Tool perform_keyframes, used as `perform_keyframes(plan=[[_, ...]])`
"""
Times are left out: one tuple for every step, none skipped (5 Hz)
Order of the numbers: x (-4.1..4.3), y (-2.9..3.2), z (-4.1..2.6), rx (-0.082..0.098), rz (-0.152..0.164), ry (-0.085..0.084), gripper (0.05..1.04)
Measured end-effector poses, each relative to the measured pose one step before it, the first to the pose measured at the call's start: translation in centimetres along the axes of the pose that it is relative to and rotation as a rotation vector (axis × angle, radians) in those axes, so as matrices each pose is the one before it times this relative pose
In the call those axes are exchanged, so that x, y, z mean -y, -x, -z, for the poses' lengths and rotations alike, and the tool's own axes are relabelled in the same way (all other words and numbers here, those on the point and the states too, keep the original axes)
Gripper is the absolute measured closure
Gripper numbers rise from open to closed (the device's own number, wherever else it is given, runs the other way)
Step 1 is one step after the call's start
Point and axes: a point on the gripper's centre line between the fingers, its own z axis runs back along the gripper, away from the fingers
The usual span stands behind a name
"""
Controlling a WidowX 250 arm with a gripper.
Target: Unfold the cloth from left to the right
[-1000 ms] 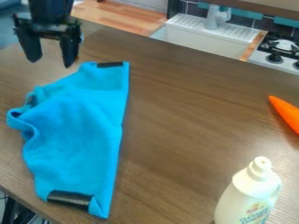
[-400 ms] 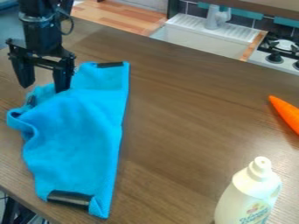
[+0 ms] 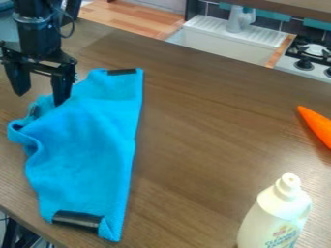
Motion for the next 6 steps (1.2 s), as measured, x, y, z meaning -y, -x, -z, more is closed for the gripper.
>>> perform_keyframes(plan=[[-0.416,-0.048,0.464,-0.0049,-0.0122,-0.0029,0.091],[-0.111,0.127,0.88,-0.0099,0.0035,-0.0134,0.112],[-0.178,0.175,0.542,-0.0009,0.0013,-0.0145,0.142],[0.019,0.288,0.4,-0.0093,0.0071,0.0018,0.239],[-0.18,0.399,0.371,-0.0104,0.0032,0.0027,0.448],[0.139,0.375,0.161,-0.001,0.0138,0.0062,0.741]])
